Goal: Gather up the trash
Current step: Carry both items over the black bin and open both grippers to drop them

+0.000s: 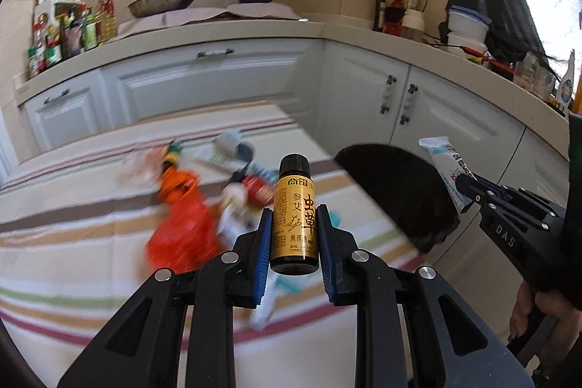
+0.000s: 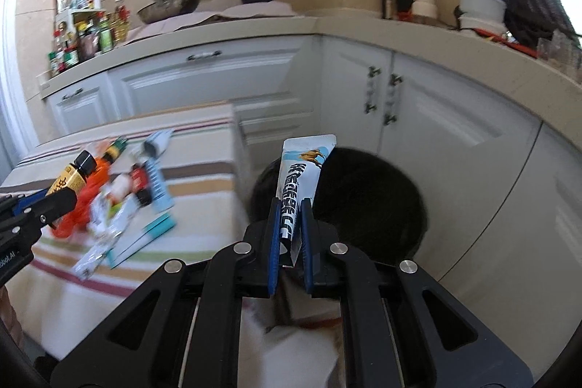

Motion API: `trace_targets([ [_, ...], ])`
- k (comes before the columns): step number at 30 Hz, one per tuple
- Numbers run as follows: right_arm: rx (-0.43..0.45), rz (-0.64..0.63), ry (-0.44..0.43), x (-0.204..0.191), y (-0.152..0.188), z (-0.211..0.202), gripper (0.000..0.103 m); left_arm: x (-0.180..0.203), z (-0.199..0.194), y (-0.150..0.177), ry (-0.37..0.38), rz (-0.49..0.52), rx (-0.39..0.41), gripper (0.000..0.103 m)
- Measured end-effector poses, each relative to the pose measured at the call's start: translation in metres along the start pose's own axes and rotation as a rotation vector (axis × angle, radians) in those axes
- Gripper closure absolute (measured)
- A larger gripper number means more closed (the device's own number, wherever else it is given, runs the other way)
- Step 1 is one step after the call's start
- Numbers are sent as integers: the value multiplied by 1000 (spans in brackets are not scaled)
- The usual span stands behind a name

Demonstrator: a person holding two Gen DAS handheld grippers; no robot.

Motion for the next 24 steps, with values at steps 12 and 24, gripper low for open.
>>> trace_targets([
  [12,-36,26,57,45,-14,57,93,52,91,-38,59,49,-48,78],
  [24,-89,88,73,74,-13,113,76,78,170,-41,60,89,-162,65],
])
Point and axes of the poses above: each gripper's, at about its wrist camera, not at the fingertips, and z roughly the way its jaws point, x to its right, y to its underside, the point moved 10 cm from there along z, roughly the way its jaws point, and after that the axes turned 10 degrees about y, right-handed, at the moved point
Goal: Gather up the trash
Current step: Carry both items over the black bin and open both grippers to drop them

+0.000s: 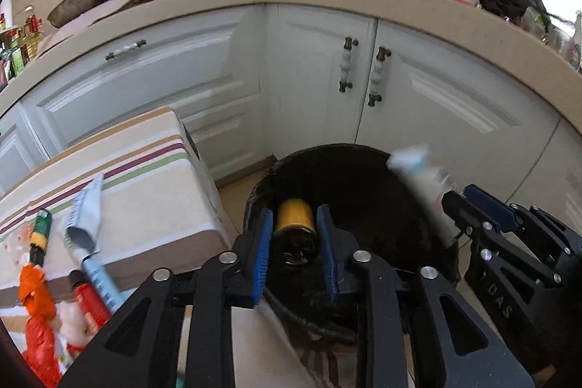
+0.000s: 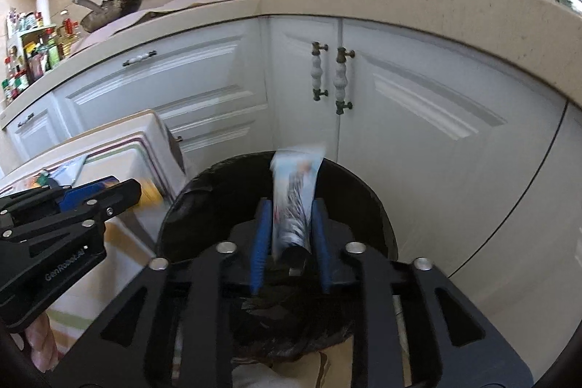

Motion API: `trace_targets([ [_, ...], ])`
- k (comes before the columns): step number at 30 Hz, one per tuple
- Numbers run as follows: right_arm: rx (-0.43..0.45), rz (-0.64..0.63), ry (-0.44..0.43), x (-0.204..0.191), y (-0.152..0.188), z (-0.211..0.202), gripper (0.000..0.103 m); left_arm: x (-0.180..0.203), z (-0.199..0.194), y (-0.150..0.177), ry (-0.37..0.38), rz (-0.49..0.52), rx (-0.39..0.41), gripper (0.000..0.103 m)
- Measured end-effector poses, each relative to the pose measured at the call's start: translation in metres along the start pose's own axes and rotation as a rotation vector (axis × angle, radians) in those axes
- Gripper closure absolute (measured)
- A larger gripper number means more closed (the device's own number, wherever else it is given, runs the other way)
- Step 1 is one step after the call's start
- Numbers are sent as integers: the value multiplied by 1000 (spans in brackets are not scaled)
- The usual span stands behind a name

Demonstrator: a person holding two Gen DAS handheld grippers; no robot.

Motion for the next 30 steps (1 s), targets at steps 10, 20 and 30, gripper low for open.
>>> trace_targets([
  [10,-10,19,31,12,-3,15,56,-3,14,-5,-12,-14,-19,40],
  [20,-12,27,27,4,-1,-13,54,-15,-27,0,-34,-26,30,36],
  [30,-9,-2,-76,-59,13,-69,54,-66,-109,32,-133,-85,85,33],
])
Point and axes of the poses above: each gripper's, at about its wrist camera, not at the fingertips, and z roughly the way its jaws point, x to its right, y to its underside, the point moved 10 cm from there along z, roughly the way its jaws point, and after that the axes turned 10 degrees about y, right-handed, at the moved point
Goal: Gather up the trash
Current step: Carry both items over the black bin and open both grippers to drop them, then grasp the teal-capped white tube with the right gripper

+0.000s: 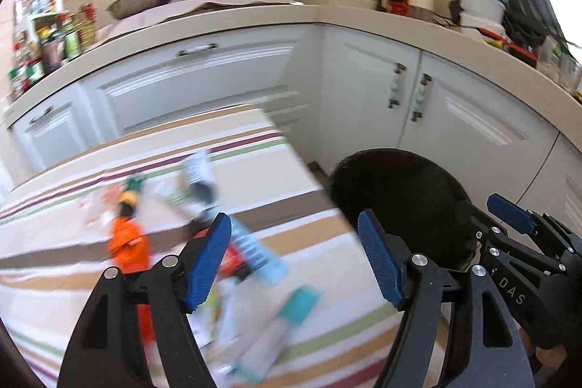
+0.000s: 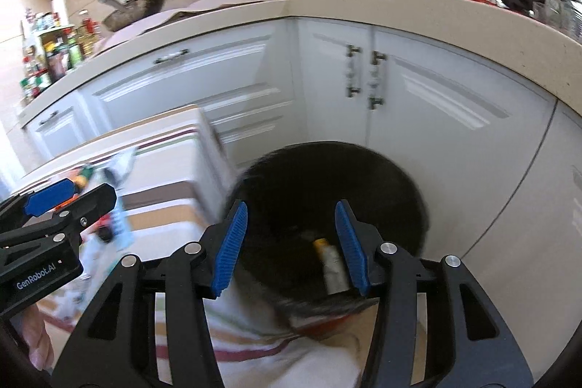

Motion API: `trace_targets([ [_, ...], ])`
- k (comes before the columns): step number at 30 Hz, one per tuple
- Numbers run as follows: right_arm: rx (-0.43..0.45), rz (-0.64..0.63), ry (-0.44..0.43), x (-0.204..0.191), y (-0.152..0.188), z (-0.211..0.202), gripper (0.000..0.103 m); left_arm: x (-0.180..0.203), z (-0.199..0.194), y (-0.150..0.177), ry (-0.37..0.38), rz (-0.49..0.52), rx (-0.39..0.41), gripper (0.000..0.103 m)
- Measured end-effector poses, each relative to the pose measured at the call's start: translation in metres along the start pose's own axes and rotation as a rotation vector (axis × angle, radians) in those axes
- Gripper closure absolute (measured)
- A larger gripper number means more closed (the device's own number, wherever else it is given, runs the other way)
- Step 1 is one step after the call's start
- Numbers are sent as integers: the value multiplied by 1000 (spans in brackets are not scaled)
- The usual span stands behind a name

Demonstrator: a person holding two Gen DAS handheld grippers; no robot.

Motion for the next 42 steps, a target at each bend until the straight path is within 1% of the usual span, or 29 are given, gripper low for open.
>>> trace_targets([
  [7,4,-65,-77,-63,17,-33,54,-60,-50,30,-113,-57,29,32],
  [14,-32,-130,-124,-114,41,-44,54,-112,-79,59,-204,-122,31,32],
  [18,-59,-179,-137,-141,55,-45,54,-135,-88,73,-229,-168,34,32],
  [21,-79,-206,-135,-155,64,-43,54,-150,-95,82,-247,-187,35,32],
  [25,-106,-232,-113,-162,73,-37,54,-166,-100,89,-275,-201,38,32],
  [29,-135,-250,-83,-165,80,-30,53,-175,-102,95,-269,-223,36,32],
  [32,-157,-268,-66,-166,86,-25,52,-175,-100,96,-258,-226,33,32],
  [34,-152,-268,-52,-163,86,-26,50,-173,-98,97,-246,-227,31,32],
  [42,-155,-237,-22,-139,87,-28,50,-161,-94,98,-210,-213,25,32],
])
Point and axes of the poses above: each gripper's, at about its wrist camera, not at the fingertips, and z roughly the way its jaws point, x to its right, y to its underside, the point moved 10 cm from there along z, roughly the way its jaws point, and after that the axes turned 10 degrees about y, right-handed, at the moved point
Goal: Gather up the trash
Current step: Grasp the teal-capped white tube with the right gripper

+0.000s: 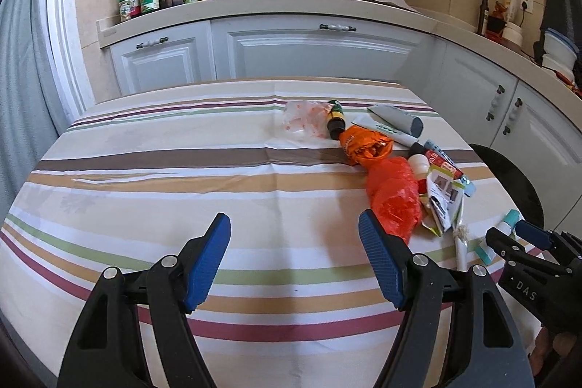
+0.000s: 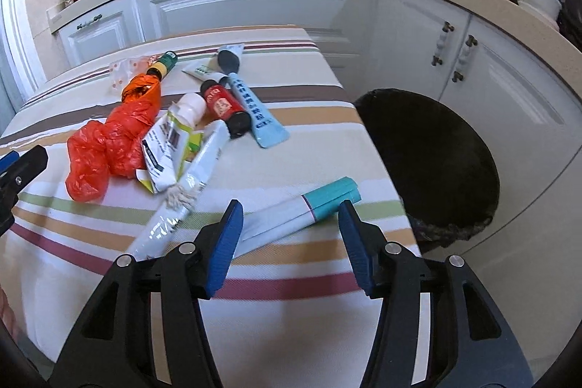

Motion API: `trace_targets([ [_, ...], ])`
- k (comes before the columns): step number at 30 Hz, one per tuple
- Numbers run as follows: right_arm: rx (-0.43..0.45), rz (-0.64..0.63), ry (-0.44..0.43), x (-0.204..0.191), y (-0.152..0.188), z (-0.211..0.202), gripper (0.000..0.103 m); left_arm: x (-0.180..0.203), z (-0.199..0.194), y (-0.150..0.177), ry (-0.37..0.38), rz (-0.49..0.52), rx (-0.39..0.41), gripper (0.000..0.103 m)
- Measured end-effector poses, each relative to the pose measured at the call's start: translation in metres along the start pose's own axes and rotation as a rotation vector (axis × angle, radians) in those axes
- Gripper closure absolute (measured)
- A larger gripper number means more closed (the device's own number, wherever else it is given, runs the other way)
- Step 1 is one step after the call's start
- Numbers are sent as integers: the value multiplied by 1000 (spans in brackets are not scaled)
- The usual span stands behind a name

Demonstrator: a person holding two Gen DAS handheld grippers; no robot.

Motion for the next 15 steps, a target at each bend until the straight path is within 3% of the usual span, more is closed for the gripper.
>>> trace_targets([
  [15,49,22,-48,5,-8,-10,50,13,-3,2,5,21,-5,32],
])
Point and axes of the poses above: each gripper's, at about its wrist camera, not at the fingertips, and z roughly the way its jaws point, x to its right, y to its underside, the point moved 10 cm from there along z, roughly the way its jaws point, and after that the axes turned 10 degrees about y, right-handed, at the moved point
